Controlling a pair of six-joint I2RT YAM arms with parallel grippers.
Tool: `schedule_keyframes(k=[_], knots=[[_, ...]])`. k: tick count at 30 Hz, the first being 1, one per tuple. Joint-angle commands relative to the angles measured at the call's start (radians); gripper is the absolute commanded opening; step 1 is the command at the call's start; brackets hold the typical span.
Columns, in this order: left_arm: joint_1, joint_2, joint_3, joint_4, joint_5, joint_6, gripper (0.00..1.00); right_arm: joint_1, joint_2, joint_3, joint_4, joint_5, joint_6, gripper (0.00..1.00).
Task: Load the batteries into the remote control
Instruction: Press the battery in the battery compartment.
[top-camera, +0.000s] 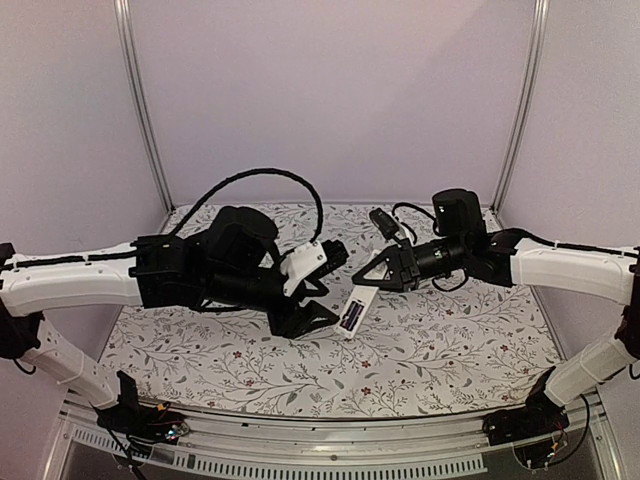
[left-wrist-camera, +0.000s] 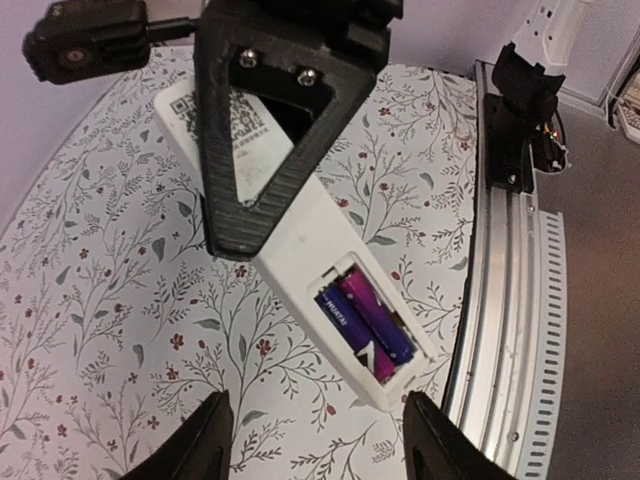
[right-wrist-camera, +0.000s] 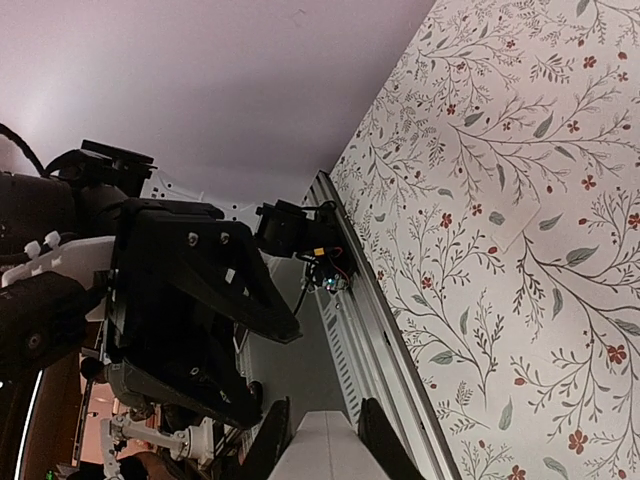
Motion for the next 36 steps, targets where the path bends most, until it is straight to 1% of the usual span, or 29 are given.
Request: schedule_keyframes(k=[1, 4, 7, 13, 19, 22, 24, 26, 27, 29, 32, 36], knots=[[0.007, 0.057, 0.007, 0.041, 0.081, -0.116, 0.58, -0.003, -0.024, 0.037, -0.069, 0.028, -0.050, 0.00], [0.006, 0.088, 0.020, 0.051, 0.092, -0.134, 0.57, -0.003, -0.023, 0.044, -0.078, 0.028, -0.054, 0.00], [0.006, 0.117, 0.034, 0.048, 0.072, -0.147, 0.55, -0.002, -0.024, 0.049, -0.081, 0.027, -0.055, 0.00], [0.008, 0.139, 0.041, 0.049, 0.007, -0.159, 0.46, -0.002, -0.032, 0.050, -0.081, 0.017, -0.058, 0.00], [0.013, 0.171, 0.067, 0.011, -0.043, -0.174, 0.38, -0.002, -0.040, 0.050, -0.078, 0.010, -0.056, 0.00], [0.015, 0.181, 0.073, -0.007, -0.104, -0.185, 0.35, -0.002, -0.044, 0.048, -0.080, 0.015, -0.058, 0.00], [0.019, 0.170, 0.060, 0.011, -0.095, -0.189, 0.38, -0.002, -0.042, 0.044, -0.081, 0.021, -0.059, 0.00], [0.022, 0.142, 0.039, 0.047, -0.057, -0.190, 0.46, -0.002, -0.039, 0.042, -0.082, 0.028, -0.059, 0.00], [0.022, 0.130, 0.028, 0.068, -0.015, -0.192, 0.51, -0.002, -0.038, 0.042, -0.085, 0.035, -0.059, 0.00], [0.020, 0.119, 0.017, 0.101, 0.042, -0.200, 0.57, -0.002, -0.038, 0.040, -0.087, 0.046, -0.059, 0.00], [0.013, 0.139, 0.029, 0.114, 0.066, -0.216, 0.61, -0.001, -0.037, 0.039, -0.089, 0.057, -0.063, 0.00], [0.011, 0.180, 0.044, 0.102, 0.036, -0.226, 0.60, -0.002, -0.040, 0.041, -0.087, 0.060, -0.064, 0.00]])
